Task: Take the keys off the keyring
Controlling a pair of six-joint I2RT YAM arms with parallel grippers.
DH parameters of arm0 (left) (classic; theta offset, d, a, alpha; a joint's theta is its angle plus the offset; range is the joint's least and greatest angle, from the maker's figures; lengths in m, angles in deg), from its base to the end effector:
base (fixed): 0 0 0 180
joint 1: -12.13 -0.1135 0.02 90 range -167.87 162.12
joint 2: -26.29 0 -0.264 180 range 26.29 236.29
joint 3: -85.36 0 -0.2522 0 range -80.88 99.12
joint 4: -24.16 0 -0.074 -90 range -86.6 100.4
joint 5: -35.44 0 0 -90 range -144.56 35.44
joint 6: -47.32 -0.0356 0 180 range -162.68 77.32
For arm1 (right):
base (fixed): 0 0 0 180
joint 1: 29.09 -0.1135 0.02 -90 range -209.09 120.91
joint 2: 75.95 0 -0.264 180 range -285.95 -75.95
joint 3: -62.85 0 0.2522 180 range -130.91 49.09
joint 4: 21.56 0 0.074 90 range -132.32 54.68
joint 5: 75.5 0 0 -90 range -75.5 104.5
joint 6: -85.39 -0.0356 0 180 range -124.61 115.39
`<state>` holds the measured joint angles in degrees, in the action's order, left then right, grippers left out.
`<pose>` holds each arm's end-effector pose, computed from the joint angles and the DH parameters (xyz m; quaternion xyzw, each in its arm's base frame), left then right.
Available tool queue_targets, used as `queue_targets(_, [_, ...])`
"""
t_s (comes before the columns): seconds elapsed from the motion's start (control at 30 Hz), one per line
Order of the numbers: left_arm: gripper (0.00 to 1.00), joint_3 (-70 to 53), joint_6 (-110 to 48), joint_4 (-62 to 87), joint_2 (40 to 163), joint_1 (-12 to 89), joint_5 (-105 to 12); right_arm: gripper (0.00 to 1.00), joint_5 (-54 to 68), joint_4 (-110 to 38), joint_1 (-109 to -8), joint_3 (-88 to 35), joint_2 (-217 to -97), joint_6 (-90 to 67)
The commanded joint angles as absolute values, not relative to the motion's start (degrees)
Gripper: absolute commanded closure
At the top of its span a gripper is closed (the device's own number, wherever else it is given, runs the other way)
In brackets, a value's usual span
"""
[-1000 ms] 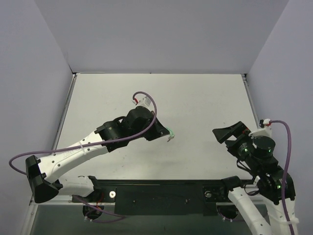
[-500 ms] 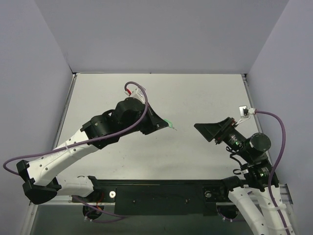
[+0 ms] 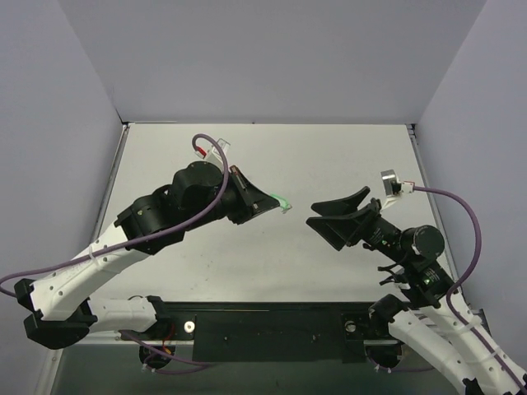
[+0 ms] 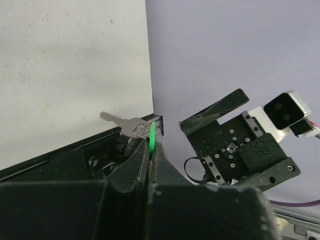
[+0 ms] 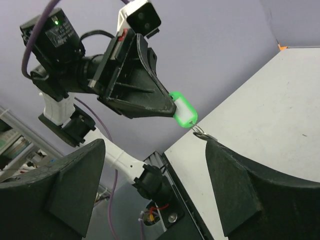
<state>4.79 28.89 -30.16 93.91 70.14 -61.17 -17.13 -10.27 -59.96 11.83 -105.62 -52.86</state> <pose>0.1279 -0.1970 0.4487 -0.1298 0.8205 -0.4813 0.2796 0.0877 0.0742 0.3923 -0.1666 0.4926 0.6384 0.5675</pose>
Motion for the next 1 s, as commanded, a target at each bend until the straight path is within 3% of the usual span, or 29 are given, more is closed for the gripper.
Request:
queue_targets(0.0, [1.0,8.24,31.33,-28.28,90.98,69.87,-61.06,0.24,-13.81,-5.35,-66.25,11.12,-108.55,-45.23])
queue_targets(0.7, [1.0,9.12,33.44,-27.05,87.38,69.96,-59.48,0.24,-12.04,-2.63,-73.64,6.73,-117.52,-37.74])
queue_targets(0.97, [1.0,8.5,34.14,-25.64,86.67,69.96,-58.86,0.33,-11.69,-2.45,-76.19,4.09,-119.72,-36.34])
